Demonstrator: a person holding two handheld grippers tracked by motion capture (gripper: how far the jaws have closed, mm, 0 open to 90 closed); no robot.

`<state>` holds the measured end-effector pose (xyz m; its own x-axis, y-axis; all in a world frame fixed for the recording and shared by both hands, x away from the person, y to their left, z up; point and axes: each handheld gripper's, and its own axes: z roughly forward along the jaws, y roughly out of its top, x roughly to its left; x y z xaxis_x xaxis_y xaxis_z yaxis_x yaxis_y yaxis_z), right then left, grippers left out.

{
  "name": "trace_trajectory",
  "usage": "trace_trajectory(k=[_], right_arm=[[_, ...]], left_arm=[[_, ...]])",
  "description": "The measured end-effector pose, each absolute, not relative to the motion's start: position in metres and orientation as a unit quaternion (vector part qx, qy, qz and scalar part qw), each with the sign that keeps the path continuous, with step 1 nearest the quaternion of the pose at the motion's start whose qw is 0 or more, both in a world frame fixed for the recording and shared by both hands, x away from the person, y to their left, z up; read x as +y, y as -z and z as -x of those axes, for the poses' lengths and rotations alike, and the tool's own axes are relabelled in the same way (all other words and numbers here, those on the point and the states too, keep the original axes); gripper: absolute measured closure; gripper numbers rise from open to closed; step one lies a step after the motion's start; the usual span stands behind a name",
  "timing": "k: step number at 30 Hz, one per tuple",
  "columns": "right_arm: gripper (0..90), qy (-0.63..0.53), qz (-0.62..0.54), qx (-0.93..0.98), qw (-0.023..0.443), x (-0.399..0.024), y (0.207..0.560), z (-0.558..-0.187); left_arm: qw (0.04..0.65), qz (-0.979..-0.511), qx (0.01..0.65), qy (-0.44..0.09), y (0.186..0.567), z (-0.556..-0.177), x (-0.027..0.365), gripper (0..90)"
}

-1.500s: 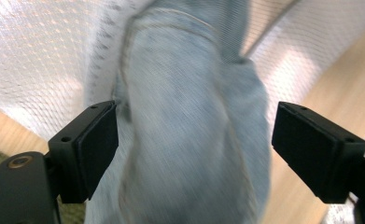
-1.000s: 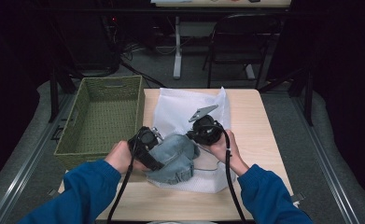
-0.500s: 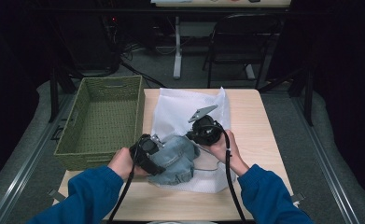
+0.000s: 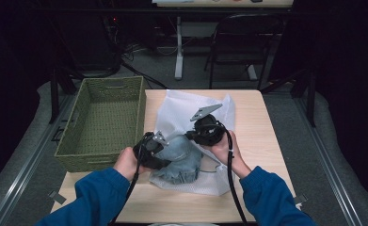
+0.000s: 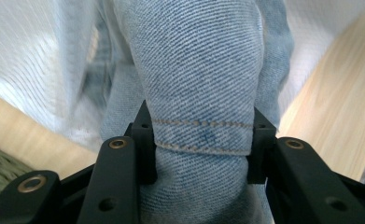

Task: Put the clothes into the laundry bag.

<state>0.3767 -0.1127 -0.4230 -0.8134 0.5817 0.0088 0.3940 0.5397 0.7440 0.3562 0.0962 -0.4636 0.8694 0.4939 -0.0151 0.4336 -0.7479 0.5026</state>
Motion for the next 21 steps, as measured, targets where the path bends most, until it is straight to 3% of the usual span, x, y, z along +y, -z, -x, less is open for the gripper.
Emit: trace_trajectory(k=[11, 15, 21], right_arm=[[90.0, -0.436, -0.274, 0.848, 0.123, -0.116, 0.406, -0.369], [90.0, -0.444, -0.277, 0.843, 0.123, -0.121, 0.403, -0.369], [90.0, -0.416, -0.293, 0.853, 0.114, -0.124, 0.422, -0.379]], left_arm=[[0.29, -0.909, 0.283, -0.094, 0.439, -0.372, 0.064, 58.5], [0.296, -0.901, 0.301, -0.099, 0.449, -0.382, 0.051, 57.3], [0.27, -0.91, 0.297, -0.104, 0.484, -0.394, 0.041, 44.5]])
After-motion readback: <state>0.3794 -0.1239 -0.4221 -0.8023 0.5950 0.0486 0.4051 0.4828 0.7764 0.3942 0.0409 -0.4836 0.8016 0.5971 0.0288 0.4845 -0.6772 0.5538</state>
